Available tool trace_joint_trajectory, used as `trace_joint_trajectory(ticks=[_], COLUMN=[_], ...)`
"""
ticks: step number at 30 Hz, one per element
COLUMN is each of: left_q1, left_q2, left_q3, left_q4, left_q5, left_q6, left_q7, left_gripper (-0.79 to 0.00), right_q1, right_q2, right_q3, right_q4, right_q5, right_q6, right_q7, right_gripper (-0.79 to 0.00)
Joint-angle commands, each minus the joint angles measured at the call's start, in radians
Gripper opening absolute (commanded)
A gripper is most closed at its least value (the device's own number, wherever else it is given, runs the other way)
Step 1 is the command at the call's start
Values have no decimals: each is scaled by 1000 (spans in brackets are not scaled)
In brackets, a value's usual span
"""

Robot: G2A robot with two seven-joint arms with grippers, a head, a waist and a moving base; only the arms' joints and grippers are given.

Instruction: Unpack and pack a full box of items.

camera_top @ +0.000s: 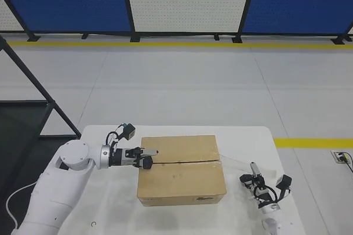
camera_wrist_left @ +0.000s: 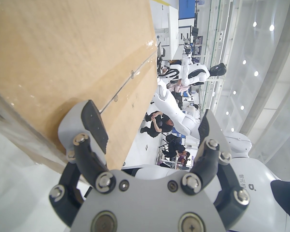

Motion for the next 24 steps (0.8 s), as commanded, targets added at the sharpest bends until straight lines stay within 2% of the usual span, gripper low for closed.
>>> trace_joint_trajectory(ticks=[1,11,24], left_q1=[-1,3,12], left_q2=[1,9,18], left_q3=[0,-9,-11], left_q4=[3,2,-1], left_q5=[-3,-6,11], left_q6=[-2,-6,-12], left_q7=[0,-2,28], left_gripper=[0,0,0], right_q1=[11,47,48], right_q2=[-6,-28,-29], right_q3=[-5,2,80], right_q4=[13,55,6], right_q5=[-7,-20,-11], right_q6=[-8,-75,-42], right_q7=[-20,-113,-104], right_gripper=[0,0,0])
